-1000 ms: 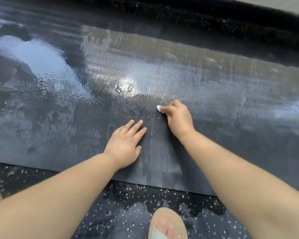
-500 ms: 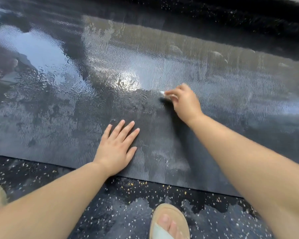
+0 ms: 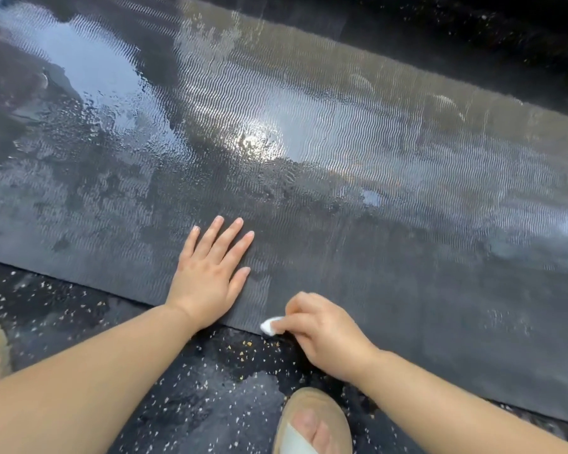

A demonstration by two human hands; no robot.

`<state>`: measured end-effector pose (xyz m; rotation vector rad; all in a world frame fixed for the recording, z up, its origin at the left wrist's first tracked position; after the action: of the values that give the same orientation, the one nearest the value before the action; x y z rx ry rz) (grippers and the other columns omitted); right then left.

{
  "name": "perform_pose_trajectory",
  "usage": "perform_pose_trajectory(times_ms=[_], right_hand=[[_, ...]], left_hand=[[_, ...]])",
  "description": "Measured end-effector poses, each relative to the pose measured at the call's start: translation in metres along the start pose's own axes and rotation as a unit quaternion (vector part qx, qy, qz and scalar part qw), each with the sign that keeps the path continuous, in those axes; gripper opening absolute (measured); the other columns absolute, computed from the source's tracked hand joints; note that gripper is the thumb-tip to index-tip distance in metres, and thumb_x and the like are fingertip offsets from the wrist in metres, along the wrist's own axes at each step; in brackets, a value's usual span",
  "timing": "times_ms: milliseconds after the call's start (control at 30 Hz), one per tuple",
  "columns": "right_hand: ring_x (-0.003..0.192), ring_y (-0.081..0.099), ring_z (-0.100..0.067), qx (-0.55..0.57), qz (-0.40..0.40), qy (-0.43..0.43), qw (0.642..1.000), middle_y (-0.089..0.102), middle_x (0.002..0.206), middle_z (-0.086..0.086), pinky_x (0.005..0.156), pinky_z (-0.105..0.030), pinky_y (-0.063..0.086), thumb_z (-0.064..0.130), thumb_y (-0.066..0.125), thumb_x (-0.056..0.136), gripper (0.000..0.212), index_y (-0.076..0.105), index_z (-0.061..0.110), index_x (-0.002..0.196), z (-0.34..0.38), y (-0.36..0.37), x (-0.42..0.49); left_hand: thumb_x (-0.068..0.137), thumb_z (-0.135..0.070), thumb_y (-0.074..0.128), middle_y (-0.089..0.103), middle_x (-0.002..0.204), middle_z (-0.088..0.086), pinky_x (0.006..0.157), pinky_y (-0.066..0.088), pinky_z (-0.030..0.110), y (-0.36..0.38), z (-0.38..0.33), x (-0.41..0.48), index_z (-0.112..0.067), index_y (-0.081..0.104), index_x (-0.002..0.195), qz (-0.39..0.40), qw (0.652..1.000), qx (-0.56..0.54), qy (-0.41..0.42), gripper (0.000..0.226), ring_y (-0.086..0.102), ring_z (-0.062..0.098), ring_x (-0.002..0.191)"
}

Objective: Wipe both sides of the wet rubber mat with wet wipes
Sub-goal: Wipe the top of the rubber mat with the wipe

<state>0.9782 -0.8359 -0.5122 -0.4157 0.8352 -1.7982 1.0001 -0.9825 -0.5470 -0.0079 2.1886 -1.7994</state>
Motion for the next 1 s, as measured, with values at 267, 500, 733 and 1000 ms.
perform_pose_trajectory(times_ms=[267, 500, 733, 1000], right_hand=[[0.086, 0.058, -0.026, -0.055, -0.217, 0.179, 0.958, 0.049, 0.086, -0.007, 0.07, -0.012, 0.03, 0.01, 0.058, 0.091, 0.019, 0.071, 0.005, 0.104, -0.1, -0.107, 0.114], [0.063, 0.054, -0.028, -0.075, -0.099, 0.005, 0.992, 0.06, 0.077, -0.009, 0.055, -0.03, 0.048, 0.002, 0.058, 0.079, 0.025, 0.074, 0.017, 0.091, -0.009, -0.016, 0.047], [0.074, 0.056, -0.02, 0.023, -0.093, 0.018, 0.995, 0.058, 0.082, -0.007, 0.068, -0.03, 0.048, 0.007, 0.062, 0.084, 0.023, 0.074, 0.02, 0.098, -0.019, -0.039, 0.06], [0.1, 0.055, -0.025, -0.092, -0.217, 0.215, 0.948, 0.055, 0.103, -0.01, 0.072, -0.017, 0.032, 0.016, 0.052, 0.094, 0.023, 0.068, 0.011, 0.109, -0.121, -0.119, 0.168]], left_hand=[[0.089, -0.035, 0.03, 0.048, 0.141, 0.011, 0.105, 0.03, 0.058, -0.007, -0.003, 0.0, -0.01, 0.053, 0.133, -0.008, 1.0, -0.009, 0.012, 0.055, 0.042, 0.038, 0.131], [0.09, -0.025, 0.029, 0.049, 0.139, 0.013, 0.108, 0.03, 0.053, -0.012, 0.005, 0.0, -0.002, 0.054, 0.13, -0.044, 0.996, -0.075, -0.019, 0.053, 0.042, 0.037, 0.13], [0.09, -0.024, 0.029, 0.05, 0.138, 0.013, 0.109, 0.03, 0.051, -0.016, 0.007, -0.001, -0.002, 0.057, 0.128, -0.05, 0.994, -0.096, -0.02, 0.051, 0.043, 0.036, 0.131], [0.09, -0.027, 0.028, 0.052, 0.136, 0.015, 0.103, 0.037, 0.049, -0.021, 0.016, 0.003, 0.0, 0.059, 0.124, -0.042, 0.993, -0.105, -0.031, 0.054, 0.047, 0.036, 0.127]])
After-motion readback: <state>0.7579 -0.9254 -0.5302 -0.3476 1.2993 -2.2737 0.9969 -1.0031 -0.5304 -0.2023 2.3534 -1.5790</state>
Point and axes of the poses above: each hand's wrist, its own x-axis towards the middle knuckle, its own y-axis out of the palm, z = x × y, the point moved 8 cm from there along x, towards the middle knuckle
